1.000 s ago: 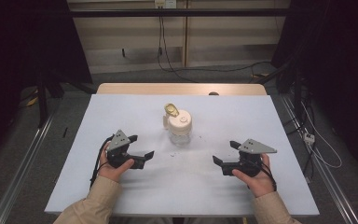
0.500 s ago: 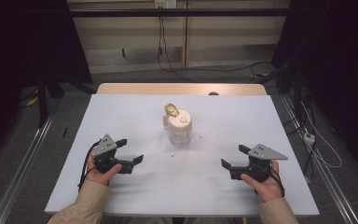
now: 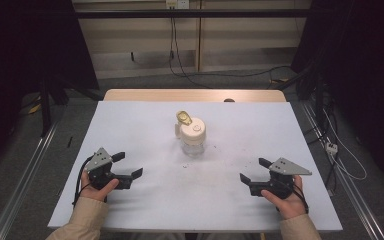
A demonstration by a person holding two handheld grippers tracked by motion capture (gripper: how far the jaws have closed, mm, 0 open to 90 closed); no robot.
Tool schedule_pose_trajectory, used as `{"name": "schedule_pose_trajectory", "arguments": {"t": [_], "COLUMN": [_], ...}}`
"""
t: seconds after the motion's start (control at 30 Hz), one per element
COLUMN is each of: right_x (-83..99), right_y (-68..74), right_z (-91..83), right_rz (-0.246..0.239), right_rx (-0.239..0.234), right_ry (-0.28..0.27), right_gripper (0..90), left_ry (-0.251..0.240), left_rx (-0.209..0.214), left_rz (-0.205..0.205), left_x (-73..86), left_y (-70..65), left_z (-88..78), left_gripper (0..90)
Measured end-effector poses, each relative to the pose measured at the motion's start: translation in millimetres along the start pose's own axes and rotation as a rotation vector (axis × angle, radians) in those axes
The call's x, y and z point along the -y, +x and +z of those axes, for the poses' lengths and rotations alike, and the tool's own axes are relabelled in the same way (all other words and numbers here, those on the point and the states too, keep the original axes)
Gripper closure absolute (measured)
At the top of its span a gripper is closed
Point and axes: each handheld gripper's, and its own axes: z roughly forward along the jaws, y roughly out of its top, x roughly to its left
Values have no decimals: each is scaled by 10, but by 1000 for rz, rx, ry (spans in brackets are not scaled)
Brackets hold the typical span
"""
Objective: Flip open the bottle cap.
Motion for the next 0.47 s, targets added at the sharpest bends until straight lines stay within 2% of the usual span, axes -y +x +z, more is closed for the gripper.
{"name": "schedule_pose_trajectory", "arguments": {"t": [0.03,0.17,0.23,0.4,0.47], "right_x": [2,23,32,37,44], "right_y": [-2,-12,-16,-27,-33], "right_z": [-10,-38,-38,-61,-58], "right_rz": [3,4,3,0,7], "right_rx": [1,10,9,13,16], "right_ry": [-2,-5,-6,-12,-10], "right_gripper": [100,102,102,101,100], "left_ry": [9,13,5,8,2], "left_rx": [11,6,16,12,14], "left_rz": [-2,8,-3,13,4], "left_x": [3,11,8,3,1], "left_y": [3,-6,-18,-34,-29], "left_z": [-7,-18,-6,11,16], "left_gripper": [60,60,60,57,57]}}
